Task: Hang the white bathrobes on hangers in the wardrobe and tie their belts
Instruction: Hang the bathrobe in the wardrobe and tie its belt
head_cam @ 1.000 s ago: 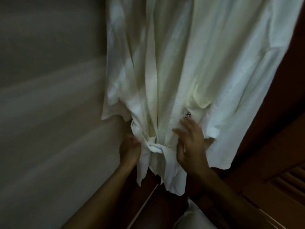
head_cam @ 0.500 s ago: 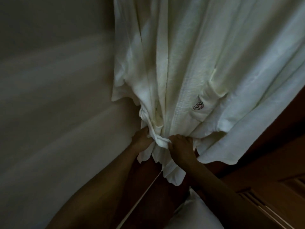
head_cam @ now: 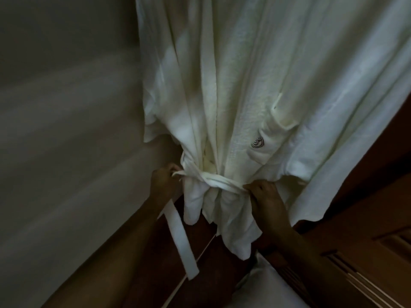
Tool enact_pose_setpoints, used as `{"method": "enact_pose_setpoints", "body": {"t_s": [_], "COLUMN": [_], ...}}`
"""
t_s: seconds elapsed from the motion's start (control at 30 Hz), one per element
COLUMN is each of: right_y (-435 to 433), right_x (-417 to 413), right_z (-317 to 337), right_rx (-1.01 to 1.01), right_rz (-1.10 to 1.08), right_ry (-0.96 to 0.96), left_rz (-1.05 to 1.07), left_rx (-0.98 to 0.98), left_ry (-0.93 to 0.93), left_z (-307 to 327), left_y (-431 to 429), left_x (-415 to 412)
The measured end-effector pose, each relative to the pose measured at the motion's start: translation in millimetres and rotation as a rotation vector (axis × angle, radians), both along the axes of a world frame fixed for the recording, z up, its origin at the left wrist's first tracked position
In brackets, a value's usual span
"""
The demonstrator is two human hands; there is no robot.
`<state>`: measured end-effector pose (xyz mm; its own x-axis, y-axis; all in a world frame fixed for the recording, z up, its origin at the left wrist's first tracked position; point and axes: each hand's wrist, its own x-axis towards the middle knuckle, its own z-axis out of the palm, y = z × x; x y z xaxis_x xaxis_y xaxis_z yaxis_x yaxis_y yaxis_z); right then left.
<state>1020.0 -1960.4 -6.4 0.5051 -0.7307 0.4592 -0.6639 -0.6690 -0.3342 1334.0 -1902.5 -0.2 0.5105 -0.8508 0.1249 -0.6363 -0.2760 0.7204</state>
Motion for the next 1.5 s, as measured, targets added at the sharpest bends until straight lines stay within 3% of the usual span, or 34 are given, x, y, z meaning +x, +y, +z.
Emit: {"method": "enact_pose_setpoints", "body": {"t_s": [0.13, 0.23, 0.37, 0.53, 0.73, 0.97, 1.07, 1.23, 1.37, 1.5], "right_y": [11, 15, 17, 7, -23, -63, -78, -93, -101, -114], "right_x": [5, 15, 32, 53, 67, 73, 81, 82, 82, 84], "right_z": [12, 37, 85, 179, 295, 414, 441, 455, 455, 464], "right_rx": [0.124, 0.229, 0.227, 0.079, -0.241, -0.730, -0.737, -0.671, -0.739, -0.753], "right_rz": [-0.030, -0.048, -0.051, -0.019, -0.035, -0.188, -0.266, -0.209, -0.264, -0.136], "right_ry": [-0.020, -0.089, -0.194, -0.305, -0.358, -0.429, -0.361, -0.401, -0.342, -0.418], "left_rz": [0.057, 0.109, -0.001, 0.033, 0.012, 0.101, 0.084, 0.094, 0.098, 0.074], "left_rx": [0.100, -0.046, -0.256, -0.482, -0.600, -0.560, -0.589, -0.607, -0.596, -0.577], "left_ry": [0.091, 0.115, 0.086, 0.170, 0.057, -0.108, -0.126, -0.069, -0.214, -0.223], "left_z": [18, 54, 116, 207, 305, 402, 425, 427, 419, 428], "left_y": [-1, -2, -9, -35, -65, -88, -91, -88, -84, -85], "left_x": [-24, -45, -63, -60, -59, -67, -75, -88, -77, -81]}}
